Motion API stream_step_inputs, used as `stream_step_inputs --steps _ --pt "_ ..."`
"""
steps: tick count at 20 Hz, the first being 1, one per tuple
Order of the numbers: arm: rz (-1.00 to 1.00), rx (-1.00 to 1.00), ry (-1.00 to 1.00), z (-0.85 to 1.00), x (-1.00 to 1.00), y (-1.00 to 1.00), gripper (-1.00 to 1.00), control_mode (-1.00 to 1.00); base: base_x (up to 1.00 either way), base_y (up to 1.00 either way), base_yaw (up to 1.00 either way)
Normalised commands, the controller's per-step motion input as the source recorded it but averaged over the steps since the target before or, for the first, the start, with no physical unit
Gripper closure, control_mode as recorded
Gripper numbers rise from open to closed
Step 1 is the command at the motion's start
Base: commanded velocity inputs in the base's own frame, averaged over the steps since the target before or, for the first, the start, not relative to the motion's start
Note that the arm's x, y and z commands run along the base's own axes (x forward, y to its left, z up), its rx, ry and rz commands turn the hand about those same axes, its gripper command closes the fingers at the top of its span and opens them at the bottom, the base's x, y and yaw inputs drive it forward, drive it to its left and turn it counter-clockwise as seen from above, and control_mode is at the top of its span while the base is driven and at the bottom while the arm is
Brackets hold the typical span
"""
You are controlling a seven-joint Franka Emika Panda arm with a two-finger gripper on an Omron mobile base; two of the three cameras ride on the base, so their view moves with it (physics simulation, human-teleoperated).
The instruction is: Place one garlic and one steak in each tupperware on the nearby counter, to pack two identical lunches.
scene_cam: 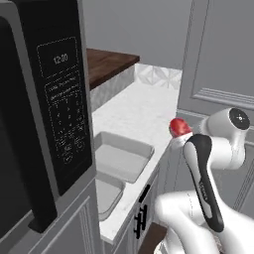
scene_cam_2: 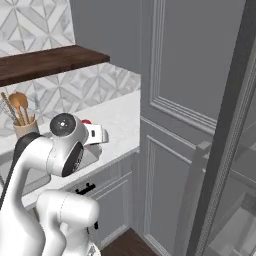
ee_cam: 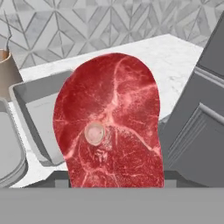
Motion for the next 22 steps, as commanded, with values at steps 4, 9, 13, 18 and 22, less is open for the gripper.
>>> stream_step_inputs --steps 4,9,13,18,22 --pt "0.00 0.00 0.00 0.00 0.00 0.00 1.00 1.00 0.73 0.39 0.34" --pt "0.00 0.00 0.00 0.00 0.00 0.00 1.00 1.00 0.89 0.26 0.55" --pt "0.00 0.00 0.00 0.00 0.00 0.00 1.00 1.00 0.92 0.33 0.61" --pt "0.14 -0.03 0.04 -0.27 0.26 0.25 1.00 -1.00 0.43 0.33 0.31" --pt "0.18 -0.10 0.12 -0.63 0.73 0.68 1.00 -1.00 0.00 0.00 0.00"
